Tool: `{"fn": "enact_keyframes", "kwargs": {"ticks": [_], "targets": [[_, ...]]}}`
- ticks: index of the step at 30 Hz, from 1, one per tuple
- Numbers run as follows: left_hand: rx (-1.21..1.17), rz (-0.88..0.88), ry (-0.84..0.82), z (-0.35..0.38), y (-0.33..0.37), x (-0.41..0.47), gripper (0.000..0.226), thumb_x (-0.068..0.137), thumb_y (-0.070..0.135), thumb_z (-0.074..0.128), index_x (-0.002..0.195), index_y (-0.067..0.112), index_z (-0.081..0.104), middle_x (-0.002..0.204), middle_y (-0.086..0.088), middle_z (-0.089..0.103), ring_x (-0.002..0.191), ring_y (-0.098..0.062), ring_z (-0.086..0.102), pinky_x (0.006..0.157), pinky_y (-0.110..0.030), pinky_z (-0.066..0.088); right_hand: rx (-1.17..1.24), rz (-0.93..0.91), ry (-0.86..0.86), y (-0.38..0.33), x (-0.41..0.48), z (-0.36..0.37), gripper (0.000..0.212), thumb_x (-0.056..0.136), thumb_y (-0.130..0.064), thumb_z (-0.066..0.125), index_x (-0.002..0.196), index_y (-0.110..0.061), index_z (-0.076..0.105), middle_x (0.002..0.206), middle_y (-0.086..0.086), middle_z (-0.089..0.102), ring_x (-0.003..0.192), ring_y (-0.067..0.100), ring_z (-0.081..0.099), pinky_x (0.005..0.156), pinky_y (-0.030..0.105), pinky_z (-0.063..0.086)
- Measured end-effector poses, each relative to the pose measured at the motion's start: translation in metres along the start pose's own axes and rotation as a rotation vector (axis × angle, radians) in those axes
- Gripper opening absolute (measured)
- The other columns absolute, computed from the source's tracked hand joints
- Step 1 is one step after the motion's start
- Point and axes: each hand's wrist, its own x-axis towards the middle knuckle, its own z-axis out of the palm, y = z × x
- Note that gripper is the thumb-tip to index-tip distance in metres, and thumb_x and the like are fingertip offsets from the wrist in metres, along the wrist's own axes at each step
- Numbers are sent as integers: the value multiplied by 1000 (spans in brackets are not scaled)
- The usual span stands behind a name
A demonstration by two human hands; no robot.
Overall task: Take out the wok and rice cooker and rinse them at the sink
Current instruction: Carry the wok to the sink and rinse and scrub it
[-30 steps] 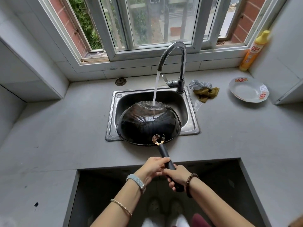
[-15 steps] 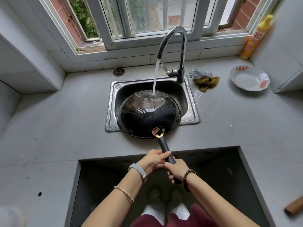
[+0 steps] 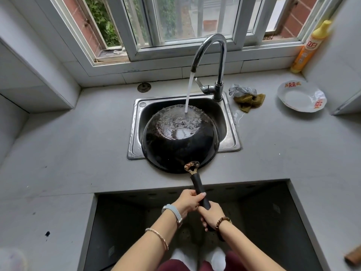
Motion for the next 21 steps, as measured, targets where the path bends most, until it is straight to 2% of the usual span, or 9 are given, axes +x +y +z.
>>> {"fn": "enact_keyframes", "kwargs": {"ticks": [3, 5, 8, 10, 13, 16, 21], "targets": [[-7, -6, 3, 0, 0, -2, 18, 94, 26, 61, 96, 8, 64, 69, 1, 60, 47, 0, 50, 51, -15, 42, -17, 8, 27, -1, -1, 1, 10, 88, -20, 55, 81, -12, 54, 55, 4, 55, 35, 13, 47, 40, 24, 43], [-9, -9, 10, 0, 0, -3, 22, 93, 29, 62, 98, 8, 65, 72, 1, 61, 53, -2, 49, 53, -16, 42, -85, 23, 76, 0, -1, 2, 14, 85, -27, 57, 81, -14, 56, 58, 2, 61, 39, 14, 54, 43, 25, 47], [-16, 8, 20, -1, 2, -7, 28, 92, 30, 63, 105, 6, 67, 69, 4, 60, 51, -1, 47, 53, -15, 40, -242, -3, 217, -2, -4, 4, 21, 77, -41, 59, 82, -21, 55, 73, 2, 68, 61, 21, 67, 57, 32, 56], [-23, 22, 32, -2, 4, -9, 30, 92, 30, 63, 107, 5, 67, 65, 7, 59, 49, 1, 48, 51, -14, 40, -274, -36, 265, -6, -8, 5, 20, 76, -41, 61, 83, -22, 55, 81, 2, 67, 73, 22, 66, 64, 31, 53], [-39, 36, 45, -3, 8, -10, 30, 92, 32, 63, 108, 7, 68, 77, 3, 66, 61, -1, 56, 58, -15, 45, -262, -78, 247, -14, -12, 2, 15, 79, -36, 61, 79, -22, 54, 80, 1, 65, 73, 21, 65, 59, 26, 47], [-58, 49, 49, -2, 11, -13, 30, 91, 34, 64, 108, 9, 68, 92, -3, 70, 77, -7, 62, 69, -20, 50, -227, -101, 218, -21, -16, -3, 13, 79, -32, 61, 77, -22, 53, 77, 1, 65, 65, 21, 64, 57, 28, 51], [-90, 54, 70, 0, 19, -16, 37, 91, 34, 64, 110, 2, 67, 86, -5, 68, 71, -8, 61, 64, -19, 49, -210, -129, 207, -30, -21, -8, 10, 79, -27, 63, 79, -22, 54, 78, 1, 64, 66, 19, 64, 63, 31, 56]]}}
